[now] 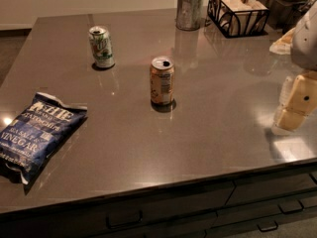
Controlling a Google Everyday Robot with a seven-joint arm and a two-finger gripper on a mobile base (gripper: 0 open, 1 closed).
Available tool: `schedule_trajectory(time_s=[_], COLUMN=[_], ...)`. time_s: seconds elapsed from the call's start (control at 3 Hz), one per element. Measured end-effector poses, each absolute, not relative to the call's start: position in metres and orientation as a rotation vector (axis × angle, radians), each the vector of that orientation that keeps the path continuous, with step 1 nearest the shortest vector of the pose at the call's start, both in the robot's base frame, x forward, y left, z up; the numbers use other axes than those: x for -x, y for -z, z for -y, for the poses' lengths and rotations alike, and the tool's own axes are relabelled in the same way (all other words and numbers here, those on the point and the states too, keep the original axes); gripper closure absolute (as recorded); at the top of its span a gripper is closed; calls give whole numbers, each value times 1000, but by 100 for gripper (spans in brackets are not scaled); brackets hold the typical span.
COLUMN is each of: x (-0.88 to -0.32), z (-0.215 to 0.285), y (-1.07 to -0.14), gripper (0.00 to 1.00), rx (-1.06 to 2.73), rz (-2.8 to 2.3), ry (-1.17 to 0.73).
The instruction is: Move 7up can near blue chip bag
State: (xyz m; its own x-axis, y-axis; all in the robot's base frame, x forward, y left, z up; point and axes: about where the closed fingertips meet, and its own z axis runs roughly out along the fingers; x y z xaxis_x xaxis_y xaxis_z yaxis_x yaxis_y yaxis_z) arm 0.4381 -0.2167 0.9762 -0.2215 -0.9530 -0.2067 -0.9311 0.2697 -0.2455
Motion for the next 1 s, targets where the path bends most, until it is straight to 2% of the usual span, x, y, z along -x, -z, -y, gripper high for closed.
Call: schedule_trajectory(time_s=[0.33,0.67,1.0], x=[-438,-449,-466], z=[217,178,117], y=[-976,-981,-984], gripper=[0,0,0], rx=[1725,1803,1908], rz=[-2232,-2139,-2014], ry=[98,71,14])
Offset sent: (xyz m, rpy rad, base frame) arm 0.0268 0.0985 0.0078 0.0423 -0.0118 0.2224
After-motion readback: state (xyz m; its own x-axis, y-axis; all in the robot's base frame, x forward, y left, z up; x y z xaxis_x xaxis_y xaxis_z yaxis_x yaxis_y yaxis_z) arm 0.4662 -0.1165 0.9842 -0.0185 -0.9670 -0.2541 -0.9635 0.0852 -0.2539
